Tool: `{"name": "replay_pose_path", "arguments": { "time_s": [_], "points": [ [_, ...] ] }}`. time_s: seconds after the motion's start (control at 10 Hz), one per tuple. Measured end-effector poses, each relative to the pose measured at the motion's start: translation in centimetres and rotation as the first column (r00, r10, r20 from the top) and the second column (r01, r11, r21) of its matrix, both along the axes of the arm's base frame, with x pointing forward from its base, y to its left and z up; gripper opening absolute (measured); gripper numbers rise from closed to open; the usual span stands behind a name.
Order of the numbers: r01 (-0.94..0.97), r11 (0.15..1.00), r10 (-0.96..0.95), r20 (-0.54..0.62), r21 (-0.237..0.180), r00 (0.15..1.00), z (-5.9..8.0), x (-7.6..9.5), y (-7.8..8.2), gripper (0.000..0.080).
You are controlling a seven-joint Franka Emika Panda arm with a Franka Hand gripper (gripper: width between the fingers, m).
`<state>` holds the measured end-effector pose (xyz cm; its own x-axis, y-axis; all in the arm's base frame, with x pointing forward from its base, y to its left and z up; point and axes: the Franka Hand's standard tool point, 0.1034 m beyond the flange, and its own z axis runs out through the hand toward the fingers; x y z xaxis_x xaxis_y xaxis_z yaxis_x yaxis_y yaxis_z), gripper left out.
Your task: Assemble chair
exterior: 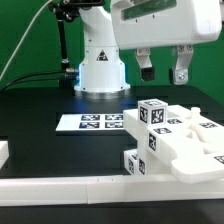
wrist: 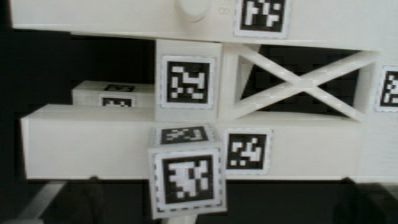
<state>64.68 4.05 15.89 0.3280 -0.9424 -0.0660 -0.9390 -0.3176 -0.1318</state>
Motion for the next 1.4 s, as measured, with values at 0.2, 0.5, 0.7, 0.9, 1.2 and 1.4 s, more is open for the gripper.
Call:
{"name": "replay_pose_path", "arguments": {
  "time_s": [0.2,0.5,0.7,0.9,1.2,1.4],
  "points": [
    [-0.004,1.0,0.004,0.001,0.001,1.0,0.1,-0.1,0.3,0.0649],
    [-0.055,0.998,0.055,-0.01,0.018,0.998,0.8,-4.1,4.1,0.0649],
    [-0.067,0.997,0.069,-0.046,0.031,0.997,1.7,-4.9,5.3,0.0649],
    [-0.075,0.997,0.076,-0.038,0.03,0.996,1.5,-4.7,5.2,0.0649],
    [-0.2,0.98,0.2,0.006,0.008,0.98,0.1,-6.6,6.5,0.0649],
    [-0.312,0.95,0.312,0.005,-0.007,0.95,-1.7,-10.3,8.1,0.0649]
  ]
}}
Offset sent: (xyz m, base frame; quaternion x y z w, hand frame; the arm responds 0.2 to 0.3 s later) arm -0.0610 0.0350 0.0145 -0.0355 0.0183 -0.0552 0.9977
